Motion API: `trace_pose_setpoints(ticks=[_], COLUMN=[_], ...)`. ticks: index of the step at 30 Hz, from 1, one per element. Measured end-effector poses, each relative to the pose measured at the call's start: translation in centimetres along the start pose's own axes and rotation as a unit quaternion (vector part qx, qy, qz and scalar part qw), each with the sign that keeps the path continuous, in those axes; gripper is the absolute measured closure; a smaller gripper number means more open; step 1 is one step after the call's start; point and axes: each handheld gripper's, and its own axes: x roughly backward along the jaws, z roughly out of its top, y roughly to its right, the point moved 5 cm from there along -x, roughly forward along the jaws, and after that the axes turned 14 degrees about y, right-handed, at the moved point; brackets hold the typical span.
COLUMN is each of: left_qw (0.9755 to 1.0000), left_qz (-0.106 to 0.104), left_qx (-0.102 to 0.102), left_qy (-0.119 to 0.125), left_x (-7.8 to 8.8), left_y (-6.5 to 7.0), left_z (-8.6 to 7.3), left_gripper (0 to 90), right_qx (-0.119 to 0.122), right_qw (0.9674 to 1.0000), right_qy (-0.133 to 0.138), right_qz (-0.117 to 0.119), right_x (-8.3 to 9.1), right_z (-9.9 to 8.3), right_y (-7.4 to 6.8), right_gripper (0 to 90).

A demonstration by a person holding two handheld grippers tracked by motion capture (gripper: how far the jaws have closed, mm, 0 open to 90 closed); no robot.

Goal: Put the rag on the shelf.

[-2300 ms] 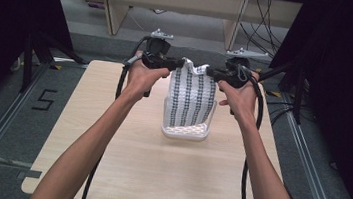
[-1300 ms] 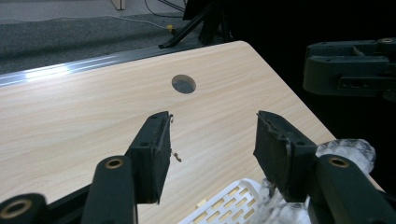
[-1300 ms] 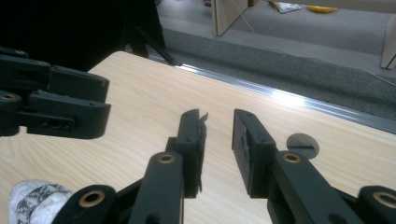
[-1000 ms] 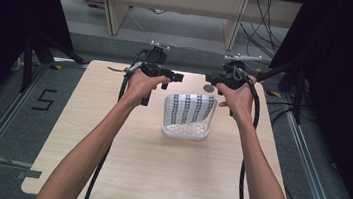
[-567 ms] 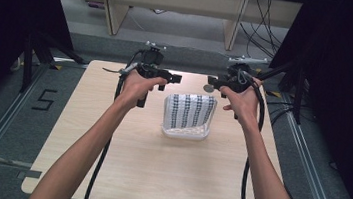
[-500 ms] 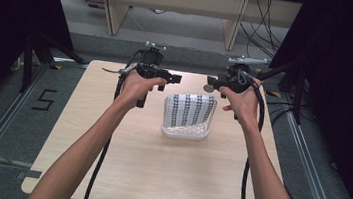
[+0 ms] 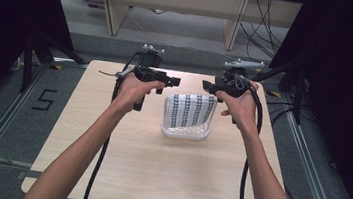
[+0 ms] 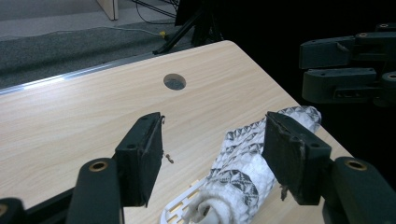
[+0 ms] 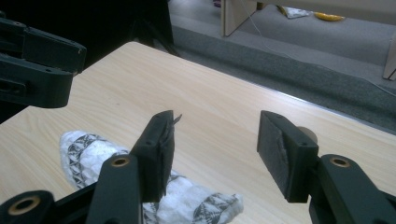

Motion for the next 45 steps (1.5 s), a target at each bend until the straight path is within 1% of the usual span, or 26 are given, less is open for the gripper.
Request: trace_pose_setpoints(ticks=[3, 6, 7, 11, 13, 14, 15, 16, 18, 19, 20, 22, 24, 25, 26, 29, 31, 34, 35, 36, 39, 40, 41, 42, 43, 45], left_qw=[1.0, 1.0, 1.0, 0.9999, 0.9999, 0.9999, 0.9999, 0.9998, 0.9998, 0.9998, 0.9998, 0.9998, 0.9998, 0.9998, 0.9998, 0.9998, 0.9998, 0.9998, 0.9998, 0.9998, 0.9997, 0.9997, 0.9996, 0.9996, 0.9995, 0.9994], left_qz=[-0.002, 0.001, 0.0, -0.001, 0.0, -0.004, -0.002, -0.003, -0.007, -0.007, -0.005, -0.003, -0.002, 0.0, 0.0, 0.001, -0.004, -0.009, -0.009, -0.009, -0.012, -0.013, -0.018, -0.02, -0.022, -0.024], left_qx=[-0.004, -0.006, -0.008, -0.011, -0.012, -0.012, -0.013, -0.016, -0.019, -0.02, -0.018, -0.019, -0.021, -0.021, -0.022, -0.02, -0.016, -0.017, -0.019, -0.019, -0.02, -0.019, -0.018, -0.02, -0.022, -0.025], left_qy=[0.003, 0.006, 0.005, 0.008, 0.009, 0.01, 0.01, 0.007, 0.004, 0.004, 0.002, 0.0, -0.001, -0.002, -0.004, -0.006, -0.005, -0.007, -0.007, -0.007, -0.005, -0.006, -0.007, -0.006, -0.006, -0.005], left_x=[0.4, 0.8, 0.9, 1.3, 1.4, 1.4, 1.5, 1.6, 1.6, 1.7, 1.7, 1.8, 1.9, 2.0, 2.1, 2.2, 2.5, 2.8, 2.9, 2.9, 3.3, 3.5, 3.7, 3.8, 4.0, 4.3], left_y=[0.1, 0.0, 0.0, 0.1, 0.2, 0.3, 0.5, 0.5, 0.7, 0.8, 0.9, 0.9, 1.0, 1.0, 1.0, 1.0, 1.1, 1.1, 1.1, 1.1, 1.1, 1.2, 1.3, 1.4, 1.5, 1.7], left_z=[0.0, 0.0, 0.0, 0.0, 0.0, -0.1, -0.2, -0.3, -0.4, -0.5, -0.5, -0.6, -0.6, -0.7, -0.7, -0.8, -0.9, -1.2, -1.3, -1.3, -1.7, -1.8, -2.0, -2.1, -2.2, -2.4], left_gripper=[37.1, 37.1, 37.1, 37.1, 37.1, 37.0, 36.7, 36.1, 34.9, 34.1, 32.5, 28.6, 26.4, 25.1, 23.6, 20.1, 16.8, 14.6, 14.6, 14.6, 14.6, 14.5, 14.5, 14.5, 14.5, 14.6], right_qx=[0.01, 0.005, 0.012, 0.015, 0.014, 0.022, 0.021, 0.029, 0.027, 0.024, 0.029, 0.027, 0.018, 0.032, 0.015, 0.014, 0.012, 0.021, 0.027, 0.022, 0.026, 0.026, 0.034, 0.031, 0.028, 0.038], right_qw=[0.9999, 1.0, 0.9999, 0.9998, 0.9998, 0.9997, 0.9997, 0.9995, 0.9995, 0.9996, 0.9994, 0.9995, 0.9997, 0.9994, 0.9998, 0.9998, 0.9997, 0.9995, 0.9993, 0.9994, 0.9994, 0.9993, 0.9991, 0.9992, 0.9992, 0.9989], right_qy=[0.001, -0.002, -0.005, 0.004, -0.001, -0.003, -0.004, -0.003, -0.004, -0.002, -0.002, -0.005, -0.003, -0.002, -0.003, -0.005, 0.0, 0.005, 0.003, 0.006, 0.003, 0.001, 0.003, 0.007, 0.003, 0.005], right_qz=[0.006, 0.003, 0.004, 0.009, 0.011, 0.01, 0.011, 0.015, 0.016, 0.015, 0.02, 0.015, 0.014, 0.012, 0.012, 0.01, 0.022, 0.021, 0.025, 0.024, 0.022, 0.026, 0.026, 0.026, 0.027, 0.028], right_x=[0.2, 0.5, 0.6, 0.9, 1.1, 1.2, 1.3, 1.3, 1.4, 1.4, 1.5, 1.8, 1.8, 1.9, 1.9, 2.1, 2.4, 2.9, 3.0, 3.2, 3.5, 3.7, 3.7, 3.7, 3.9, 4.2], right_z=[0.0, -0.1, -0.1, 0.1, 0.1, 0.1, 0.1, 0.1, 0.1, 0.1, 0.1, 0.1, 0.1, 0.1, 0.0, 0.0, -0.2, -0.2, -0.2, -0.3, -0.4, -0.6, -0.7, -0.8, -0.9, -1.1], right_y=[-0.1, -0.5, -0.4, -0.9, -1.2, -1.2, -1.4, -1.4, -1.7, -1.9, -1.9, -2.2, -2.4, -2.2, -2.5, -2.6, -2.8, -3.0, -3.0, -3.1, -3.0, -3.0, -2.9, -2.9, -3.0, -2.9], right_gripper=[46.1, 44.5, 44.2, 43.6, 42.4, 42.0, 41.9, 41.7, 40.9, 39.8, 38.5, 35.4, 31.4, 29.4, 27.0, 24.1, 19.1, 15.7, 15.9, 15.7, 15.8, 15.8, 15.8, 15.9, 15.9, 16.0])
